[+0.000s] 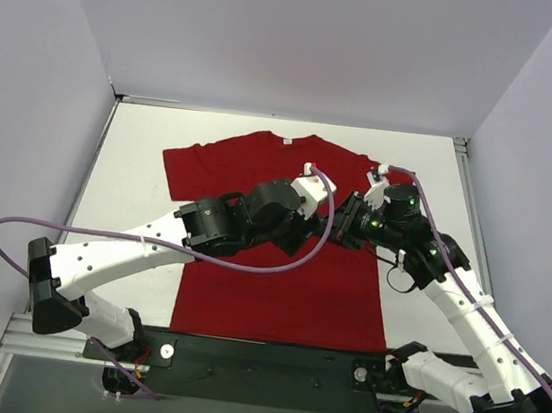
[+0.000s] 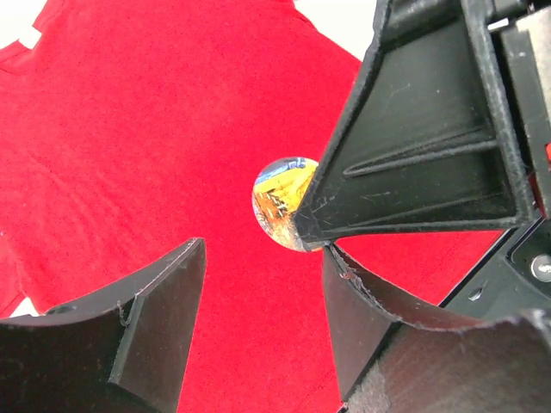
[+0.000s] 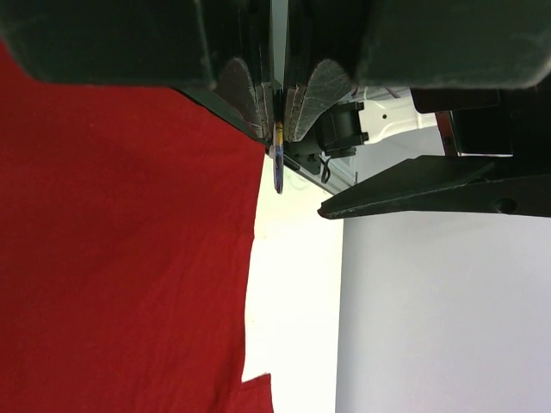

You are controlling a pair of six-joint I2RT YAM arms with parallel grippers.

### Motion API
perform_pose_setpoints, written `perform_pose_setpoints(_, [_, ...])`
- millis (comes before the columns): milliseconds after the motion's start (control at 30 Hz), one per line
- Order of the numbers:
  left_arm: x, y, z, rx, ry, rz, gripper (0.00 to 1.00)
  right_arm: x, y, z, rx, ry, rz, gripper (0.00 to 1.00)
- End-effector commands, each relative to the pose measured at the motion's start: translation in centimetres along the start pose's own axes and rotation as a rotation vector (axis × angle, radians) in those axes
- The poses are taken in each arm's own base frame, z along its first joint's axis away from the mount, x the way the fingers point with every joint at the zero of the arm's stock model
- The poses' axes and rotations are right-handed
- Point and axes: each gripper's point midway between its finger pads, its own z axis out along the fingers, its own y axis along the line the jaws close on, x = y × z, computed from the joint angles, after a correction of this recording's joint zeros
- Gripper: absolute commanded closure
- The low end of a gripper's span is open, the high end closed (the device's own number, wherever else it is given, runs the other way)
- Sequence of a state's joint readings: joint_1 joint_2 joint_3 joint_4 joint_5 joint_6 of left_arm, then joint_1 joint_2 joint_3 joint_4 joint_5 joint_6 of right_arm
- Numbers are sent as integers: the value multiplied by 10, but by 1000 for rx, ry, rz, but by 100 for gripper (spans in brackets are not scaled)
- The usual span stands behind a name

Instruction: Pin the brooch onto the clothing

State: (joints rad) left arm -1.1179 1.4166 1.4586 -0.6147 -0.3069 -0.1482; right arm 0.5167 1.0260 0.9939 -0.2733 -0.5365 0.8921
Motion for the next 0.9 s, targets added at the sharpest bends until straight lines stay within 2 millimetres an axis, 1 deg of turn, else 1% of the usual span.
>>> perform_pose_setpoints(0, [-10,1,0,-9,-63,-18,34,9,7,-2,-41,54,12,100])
perform_pose_setpoints(67, [-11,5,-3,-8,-74,-45,34,11,2,2,-34,66,-34,100])
perform_pose_setpoints(133, [-9,5,-9,27,-78,-83,34,16,-2,2,-60,86,-139,100])
perform_pose_setpoints(167, [-10,5,-12,50,-83,-101,34,18,0,1,-87,94,-181,100])
perform_pose_setpoints(200, [-9,16,-16,57,-92,-150,34,21,8,-1,-152,102,-236,100])
perform_pose_setpoints(233, [-13,4,-21,171,-103,-182,34,23,8,-3,-184,99,-329,100])
perform_pose_setpoints(267, [-19,4,-31,225,-131,-242,34,24,10,-5,-207,97,-372,100])
perform_pose_setpoints(300, [-22,17,-33,261,-144,-298,34,25,13,-9,-233,89,-422,100])
perform_pose_setpoints(333, [-24,6,-38,377,-163,-321,34,28,17,-12,-273,103,-485,100])
perform_pose_setpoints(367, [-30,6,-51,426,-190,-374,34,29,20,-14,-298,105,-515,100])
perform_pose_setpoints(400, [-34,15,-55,447,-216,-408,34,32,25,-18,-332,112,-538,100])
perform_pose_setpoints(433, [-36,7,-62,549,-231,-414,34,37,31,-22,-375,133,-556,100])
perform_pose_setpoints(467, [-40,6,-69,596,-236,-461,35,36,38,-25,-406,130,-578,100])
perform_pose_setpoints(500, [-43,11,-70,616,-245,-482,35,37,43,-28,-428,130,-587,100])
perform_pose_setpoints(533, [-47,8,-74,656,-258,-483,35,39,47,-31,-453,139,-591,100])
perform_pose_setpoints(567, [-46,2,-76,713,-235,-493,35,37,52,-32,-466,128,-594,100])
perform_pose_setpoints(633, [-47,-5,-77,763,-220,-485,36,37,56,-34,-482,124,-593,100])
perform_pose_setpoints(667, [-43,-12,-77,818,-182,-496,37,36,58,-35,-490,120,-591,100])
perform_pose_setpoints(700, [-42,-15,-76,842,-170,-502,38,36,59,-34,-492,123,-588,100])
perform_pose_setpoints(733, [-45,-18,-76,864,-181,-495,39,35,59,-34,-492,121,-589,100])
perform_pose_setpoints(767, [-43,-19,-74,873,-164,-509,41,35,60,-34,-493,119,-588,100])
perform_pose_setpoints(867, [-37,-22,-68,884,-138,-514,41,33,62,-35,-497,108,-585,100])
